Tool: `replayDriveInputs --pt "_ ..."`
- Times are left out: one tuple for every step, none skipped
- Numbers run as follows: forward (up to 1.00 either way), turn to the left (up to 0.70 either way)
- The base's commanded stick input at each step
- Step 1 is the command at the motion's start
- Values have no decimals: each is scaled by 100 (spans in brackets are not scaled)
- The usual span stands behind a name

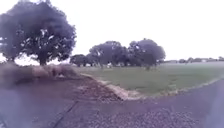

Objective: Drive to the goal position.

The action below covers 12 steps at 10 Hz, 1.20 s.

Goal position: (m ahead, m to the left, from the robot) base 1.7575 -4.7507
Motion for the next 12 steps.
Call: replayDriveInputs --pt "0 -45" --pt "0 -45" --pt "0 -45" --pt "0 -45" --pt "0 -45" --pt "0 -45" --pt "0 -45" --pt "0 -45" --pt "0 -45" --pt "0 -45" --pt "0 -45" --pt "0 -45"
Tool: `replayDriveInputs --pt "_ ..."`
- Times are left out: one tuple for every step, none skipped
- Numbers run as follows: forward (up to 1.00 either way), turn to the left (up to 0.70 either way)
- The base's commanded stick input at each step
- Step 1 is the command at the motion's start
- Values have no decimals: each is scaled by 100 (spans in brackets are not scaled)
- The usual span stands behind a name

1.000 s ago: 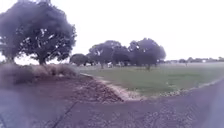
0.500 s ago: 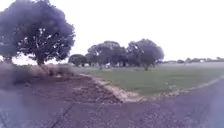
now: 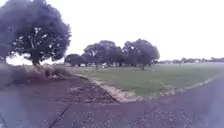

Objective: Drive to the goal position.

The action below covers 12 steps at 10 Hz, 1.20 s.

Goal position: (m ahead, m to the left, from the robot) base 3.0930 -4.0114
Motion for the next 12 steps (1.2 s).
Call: replayDriveInputs --pt "0 -41" --pt "0 -40" --pt "0 -39" --pt "0 -39" --pt "0 -37" --pt "0 -37" --pt "0 -37" --pt "0 -37" --pt "0 -37" --pt "0 -37" --pt "0 -37" --pt "0 -26"
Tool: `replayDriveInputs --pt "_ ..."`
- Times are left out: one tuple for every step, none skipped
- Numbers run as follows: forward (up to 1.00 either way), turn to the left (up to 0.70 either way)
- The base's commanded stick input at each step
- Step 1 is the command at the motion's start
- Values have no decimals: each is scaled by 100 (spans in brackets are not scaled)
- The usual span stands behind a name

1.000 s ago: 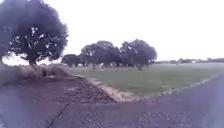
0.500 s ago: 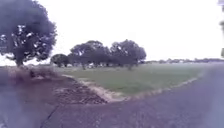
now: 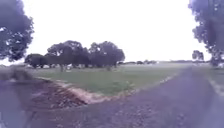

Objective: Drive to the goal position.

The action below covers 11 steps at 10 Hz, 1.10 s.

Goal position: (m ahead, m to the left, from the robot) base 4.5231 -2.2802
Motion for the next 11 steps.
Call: replayDriveInputs --pt "0 -12" --pt "0 0" --pt "0 0" --pt "45 0" --pt "45 0" --pt "45 0" --pt "45 0" --pt "45 0" --pt "45 0" --pt "45 0" --pt "45 0"
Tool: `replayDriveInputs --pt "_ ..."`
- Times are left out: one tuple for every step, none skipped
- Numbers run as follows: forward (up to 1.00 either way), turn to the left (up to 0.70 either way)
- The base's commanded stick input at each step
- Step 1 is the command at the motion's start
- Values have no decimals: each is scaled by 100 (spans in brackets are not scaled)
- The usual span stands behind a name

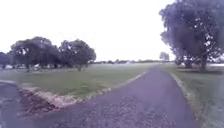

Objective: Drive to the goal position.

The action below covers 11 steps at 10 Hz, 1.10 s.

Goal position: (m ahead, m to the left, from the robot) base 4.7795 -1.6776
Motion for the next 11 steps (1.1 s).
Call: replayDriveInputs --pt "45 0" --pt "45 0" --pt "45 -27" --pt "45 -27" --pt "45 -27" --pt "45 -27" --pt "45 -27" --pt "45 -27" --pt "45 -27" --pt "45 -27" --pt "45 -27"
